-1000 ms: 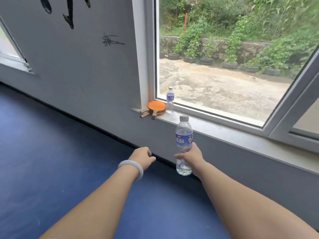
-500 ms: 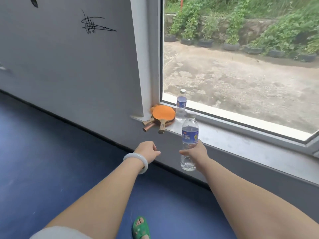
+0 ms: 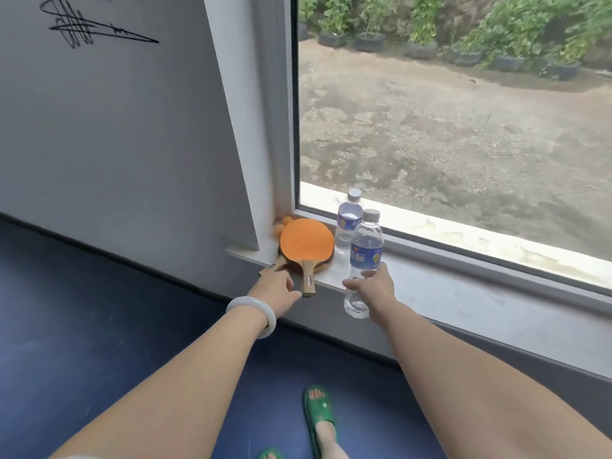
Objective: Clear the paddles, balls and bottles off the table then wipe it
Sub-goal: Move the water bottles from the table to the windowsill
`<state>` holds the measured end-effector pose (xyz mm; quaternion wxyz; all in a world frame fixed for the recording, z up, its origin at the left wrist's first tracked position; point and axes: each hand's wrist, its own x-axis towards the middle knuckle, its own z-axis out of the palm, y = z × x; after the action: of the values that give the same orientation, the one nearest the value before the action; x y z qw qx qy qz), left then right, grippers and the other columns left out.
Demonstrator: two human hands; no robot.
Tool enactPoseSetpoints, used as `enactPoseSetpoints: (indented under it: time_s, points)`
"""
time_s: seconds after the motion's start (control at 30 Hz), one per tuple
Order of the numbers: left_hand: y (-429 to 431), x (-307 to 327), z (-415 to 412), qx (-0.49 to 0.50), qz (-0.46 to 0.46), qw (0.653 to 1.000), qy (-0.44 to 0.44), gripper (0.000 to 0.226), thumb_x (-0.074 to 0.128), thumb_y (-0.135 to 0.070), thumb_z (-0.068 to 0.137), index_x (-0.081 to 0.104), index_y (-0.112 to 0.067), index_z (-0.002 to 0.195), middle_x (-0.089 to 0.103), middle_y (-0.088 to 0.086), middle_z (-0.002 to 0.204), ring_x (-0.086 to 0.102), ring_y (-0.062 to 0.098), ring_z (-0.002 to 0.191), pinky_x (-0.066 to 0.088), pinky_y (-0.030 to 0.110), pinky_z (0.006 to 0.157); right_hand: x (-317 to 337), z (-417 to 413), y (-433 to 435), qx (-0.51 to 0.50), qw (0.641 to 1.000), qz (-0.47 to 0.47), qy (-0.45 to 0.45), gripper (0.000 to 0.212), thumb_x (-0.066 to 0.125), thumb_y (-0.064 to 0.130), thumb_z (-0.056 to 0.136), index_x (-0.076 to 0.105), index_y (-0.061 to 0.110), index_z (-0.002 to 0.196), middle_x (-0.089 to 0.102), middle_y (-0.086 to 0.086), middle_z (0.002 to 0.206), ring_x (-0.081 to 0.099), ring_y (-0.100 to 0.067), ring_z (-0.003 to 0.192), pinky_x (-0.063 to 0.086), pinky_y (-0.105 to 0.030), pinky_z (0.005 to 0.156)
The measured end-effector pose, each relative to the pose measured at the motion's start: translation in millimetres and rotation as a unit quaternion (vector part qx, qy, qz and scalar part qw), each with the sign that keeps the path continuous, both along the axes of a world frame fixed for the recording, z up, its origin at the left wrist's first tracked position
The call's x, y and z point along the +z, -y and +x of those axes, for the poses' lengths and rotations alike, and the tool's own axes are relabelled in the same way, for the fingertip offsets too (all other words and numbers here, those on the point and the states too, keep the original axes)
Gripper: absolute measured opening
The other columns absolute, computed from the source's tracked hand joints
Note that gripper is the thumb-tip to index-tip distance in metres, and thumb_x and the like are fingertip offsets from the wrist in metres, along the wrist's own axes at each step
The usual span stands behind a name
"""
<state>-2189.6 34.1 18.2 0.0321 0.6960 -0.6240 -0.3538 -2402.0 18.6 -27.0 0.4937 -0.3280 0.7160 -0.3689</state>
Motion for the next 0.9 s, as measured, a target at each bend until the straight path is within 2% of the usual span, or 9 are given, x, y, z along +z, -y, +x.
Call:
enactPoseSetpoints:
  time_s: [0.1,0.23,0.3,0.4,0.63,0.73,0.9]
  points:
    - [25.1,-9.1,-4.6,0.002,0.018,1.0,0.007,0.025,0.06,-0.034,0.093,0.058,-0.021,0.114,0.056,-0.001,0.119,0.057,0.018,0.106,0.048,0.037,0.096,-13.1,-5.9,38.2,-0.011,1.0,-0.002,-0.003,0.059,0.083,0.005,0.068,0.05,0.02,0.115,0.064,-0.003,0.11,0.062,-0.028,0.104,0.051,-0.047,0.094]
    - [61.5,-23.7,-14.5,-0.004,0.025,0.999,0.019,0.027,0.059,-0.035,0.093,0.059,-0.02,0.116,0.059,-0.002,0.118,0.056,0.019,0.11,0.046,0.04,0.099,-28.9,-15.9,83.8,-0.052,0.998,0.004,-0.026,0.049,0.079,0.01,0.071,0.052,0.031,0.106,0.059,-0.003,0.114,0.053,-0.028,0.105,0.046,-0.037,0.081]
    - [75.1,-30.9,-21.6,-0.01,0.02,1.0,0.02,0.023,0.059,-0.035,0.094,0.06,-0.02,0.111,0.06,-0.003,0.115,0.057,0.019,0.106,0.048,0.041,0.096,-36.3,-19.5,101.8,-0.055,0.997,-0.005,-0.045,0.047,0.079,0.007,0.07,0.051,0.031,0.1,0.06,-0.001,0.113,0.052,-0.03,0.108,0.046,-0.038,0.08]
    - [92.8,-42.9,-31.7,-0.007,0.021,1.0,0.016,0.014,0.058,-0.032,0.095,0.059,-0.02,0.102,0.059,-0.003,0.11,0.058,0.016,0.098,0.05,0.04,0.09,-45.7,-27.1,121.4,-0.06,0.997,-0.01,-0.047,0.048,0.078,-0.003,0.07,0.051,0.028,0.095,0.064,-0.002,0.104,0.061,-0.027,0.094,0.049,-0.037,0.078]
    - [116.3,-55.4,-35.9,-0.002,0.037,0.999,0.007,0.027,0.058,-0.034,0.096,0.058,-0.018,0.117,0.056,-0.002,0.121,0.056,0.016,0.106,0.048,0.036,0.093,-61.5,-37.4,142.4,-0.09,0.994,-0.032,-0.058,0.042,0.075,-0.004,0.067,0.054,0.028,0.085,0.067,-0.002,0.092,0.065,-0.022,0.084,0.053,-0.036,0.073]
    - [124.4,-58.4,-33.9,-0.002,0.045,0.999,0.007,0.026,0.058,-0.037,0.096,0.057,-0.021,0.117,0.054,-0.004,0.12,0.057,0.015,0.102,0.05,0.038,0.092,-62.8,-37.9,149.0,-0.089,0.994,-0.042,-0.053,0.042,0.075,-0.004,0.068,0.056,0.027,0.086,0.067,0.001,0.09,0.064,-0.019,0.083,0.05,-0.032,0.071]
    - [130.0,-63.4,-30.3,-0.005,0.052,0.999,0.005,0.024,0.057,-0.037,0.097,0.055,-0.023,0.116,0.051,-0.006,0.119,0.055,0.013,0.1,0.049,0.033,0.087,-68.4,-38.2,154.1,-0.097,0.992,-0.051,-0.058,0.041,0.076,-0.001,0.067,0.056,0.03,0.083,0.068,0.003,0.09,0.064,-0.017,0.083,0.053,-0.037,0.076]
